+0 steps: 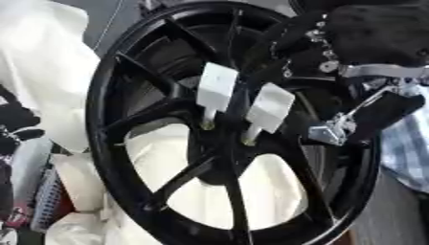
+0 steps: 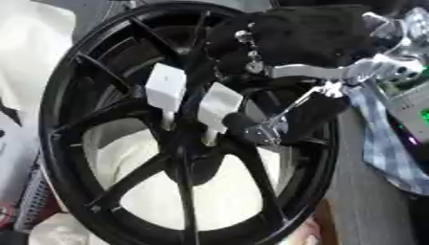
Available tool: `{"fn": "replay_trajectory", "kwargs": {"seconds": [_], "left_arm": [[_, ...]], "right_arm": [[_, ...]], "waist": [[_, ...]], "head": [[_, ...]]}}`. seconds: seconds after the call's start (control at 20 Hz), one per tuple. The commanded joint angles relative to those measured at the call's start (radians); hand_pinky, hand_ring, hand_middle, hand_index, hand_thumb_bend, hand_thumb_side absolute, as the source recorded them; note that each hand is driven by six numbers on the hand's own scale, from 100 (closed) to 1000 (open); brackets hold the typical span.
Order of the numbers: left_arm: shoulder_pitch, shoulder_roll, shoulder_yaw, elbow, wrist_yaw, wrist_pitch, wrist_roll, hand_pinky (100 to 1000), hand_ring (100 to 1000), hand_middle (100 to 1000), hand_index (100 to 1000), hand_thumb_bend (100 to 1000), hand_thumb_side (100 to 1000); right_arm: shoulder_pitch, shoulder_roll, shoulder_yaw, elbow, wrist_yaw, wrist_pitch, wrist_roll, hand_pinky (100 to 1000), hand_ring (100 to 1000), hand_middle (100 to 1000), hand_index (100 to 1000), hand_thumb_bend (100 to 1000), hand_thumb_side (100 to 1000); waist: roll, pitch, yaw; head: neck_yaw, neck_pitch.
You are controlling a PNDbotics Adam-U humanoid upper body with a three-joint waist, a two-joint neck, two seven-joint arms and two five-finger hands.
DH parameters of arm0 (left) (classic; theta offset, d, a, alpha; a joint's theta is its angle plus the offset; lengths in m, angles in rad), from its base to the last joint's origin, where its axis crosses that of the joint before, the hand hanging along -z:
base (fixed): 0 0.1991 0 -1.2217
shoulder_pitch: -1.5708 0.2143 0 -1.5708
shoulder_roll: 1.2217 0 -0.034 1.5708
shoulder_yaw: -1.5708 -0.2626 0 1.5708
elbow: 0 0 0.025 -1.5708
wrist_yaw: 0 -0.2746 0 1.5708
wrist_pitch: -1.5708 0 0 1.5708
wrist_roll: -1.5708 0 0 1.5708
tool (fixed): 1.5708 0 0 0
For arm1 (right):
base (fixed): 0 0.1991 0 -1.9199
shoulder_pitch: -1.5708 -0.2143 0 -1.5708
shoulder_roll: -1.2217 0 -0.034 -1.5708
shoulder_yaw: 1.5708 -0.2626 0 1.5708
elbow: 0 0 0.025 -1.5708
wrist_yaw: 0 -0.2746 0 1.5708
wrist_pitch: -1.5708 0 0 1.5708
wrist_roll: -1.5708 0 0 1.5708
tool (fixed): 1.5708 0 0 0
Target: Pull the pin out of the wheel hub.
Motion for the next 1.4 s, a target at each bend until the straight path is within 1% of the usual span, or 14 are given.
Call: {"fn": "replay_trajectory", "kwargs": {"seconds": [0.05,0.5,0.75,0.9,1.4], "left_arm": [[-0.006,0.002,-0.001,-0.020,-0.007,0.004,0.000,647,673,586,733,100,811],[-0.006,-0.002,-0.002,-0.020,-0.008,0.007,0.001,649,670,580,728,100,815],[-0.006,-0.003,-0.002,-0.020,-0.007,0.007,0.001,650,668,578,725,100,815],[-0.006,-0.005,-0.004,-0.020,-0.007,0.008,0.001,650,668,576,723,100,818],[-0.011,-0.008,-0.006,-0.020,-0.009,0.008,0.001,652,667,573,721,100,823]], "right_arm": [[-0.009,-0.019,-0.014,-0.012,0.008,-0.076,0.073,914,907,850,880,100,522],[-0.003,-0.024,-0.012,-0.012,0.014,-0.088,0.094,921,916,852,883,100,508],[-0.002,-0.028,-0.013,-0.012,0.015,-0.106,0.116,926,925,861,888,100,511],[-0.001,-0.029,-0.014,-0.012,0.022,-0.114,0.125,927,928,867,893,100,511],[-0.001,-0.028,-0.014,-0.012,0.050,-0.128,0.128,922,928,871,889,109,513]], "waist": [[0.005,-0.014,0.000],[0.005,-0.007,-0.002],[0.008,-0.005,-0.007],[0.009,-0.002,-0.008],[0.007,0.012,-0.005]], "head": [[-0.003,-0.013],[-0.005,-0.021],[-0.006,-0.024],[-0.008,-0.032],[-0.015,-0.043]]}}
